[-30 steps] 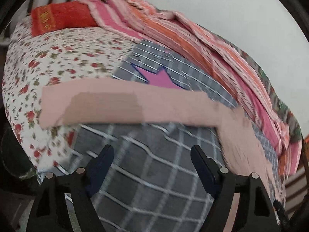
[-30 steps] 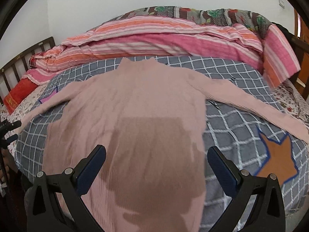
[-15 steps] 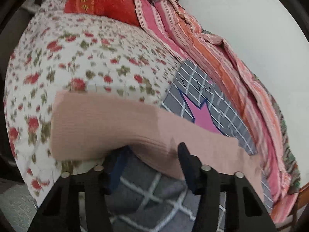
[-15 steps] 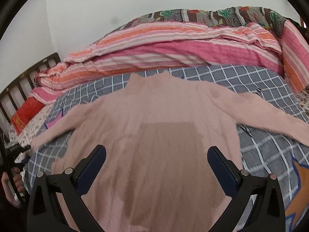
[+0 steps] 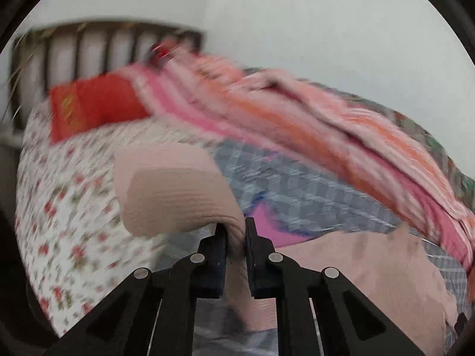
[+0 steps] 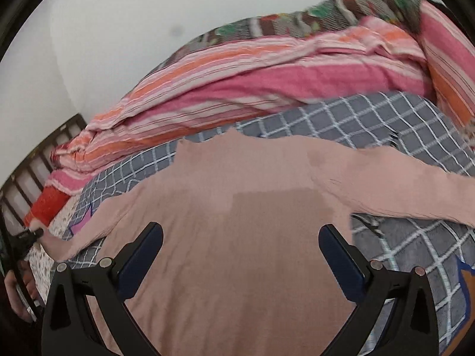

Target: Fold small clothes

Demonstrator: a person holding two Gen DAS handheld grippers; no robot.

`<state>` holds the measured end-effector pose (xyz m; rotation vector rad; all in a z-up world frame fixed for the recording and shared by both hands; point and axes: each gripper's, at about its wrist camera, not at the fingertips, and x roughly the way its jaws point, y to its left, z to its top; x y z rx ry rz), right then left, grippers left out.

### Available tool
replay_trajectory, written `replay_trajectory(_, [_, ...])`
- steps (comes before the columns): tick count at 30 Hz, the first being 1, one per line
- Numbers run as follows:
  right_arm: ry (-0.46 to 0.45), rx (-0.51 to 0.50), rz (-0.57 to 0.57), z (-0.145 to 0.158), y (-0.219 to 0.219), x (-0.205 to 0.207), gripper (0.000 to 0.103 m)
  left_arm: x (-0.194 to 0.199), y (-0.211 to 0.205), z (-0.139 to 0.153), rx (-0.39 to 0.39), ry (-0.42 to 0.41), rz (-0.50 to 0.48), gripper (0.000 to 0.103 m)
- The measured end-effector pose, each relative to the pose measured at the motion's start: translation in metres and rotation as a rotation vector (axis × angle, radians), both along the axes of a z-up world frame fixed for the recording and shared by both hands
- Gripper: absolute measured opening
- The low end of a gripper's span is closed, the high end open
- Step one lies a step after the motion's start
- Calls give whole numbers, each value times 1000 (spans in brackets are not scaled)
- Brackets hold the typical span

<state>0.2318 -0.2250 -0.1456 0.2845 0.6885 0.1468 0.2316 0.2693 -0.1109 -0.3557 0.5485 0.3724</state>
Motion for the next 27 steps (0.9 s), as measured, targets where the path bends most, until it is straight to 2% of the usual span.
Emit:
replay_trajectory(6, [-36, -26, -74, 8, -47, -11, 103, 50, -105, 44, 95, -74, -216, 11])
replay_trajectory(10, [-17, -26, -133, 2, -80, -11, 103, 82, -179, 50, 101, -86, -354, 11])
replay_trajectory(16, [-8, -3, -211, 3, -121, -13, 103, 106, -306, 29, 74, -60, -586, 11])
replay_trajectory(19, [1, 18, -240, 2, -135, -14, 103, 107, -358, 1, 87, 12, -681, 11])
replay_trajectory(21, [6, 37, -246, 1, -141, -16, 103, 105, -373, -14, 79, 53, -710, 14])
replay_trajectory(24, [-4, 45, -243, 3, -142, -16, 102, 101, -377, -30, -5, 116, -725, 25])
replay_trajectory(26, [-7, 35, -234, 4, -137, -16, 102, 93, -373, -30, -38, 110, -729, 46])
replay_trajectory(27, [-8, 30, -229, 4, -134, -15, 102, 88, -369, -29, -39, 102, -723, 53])
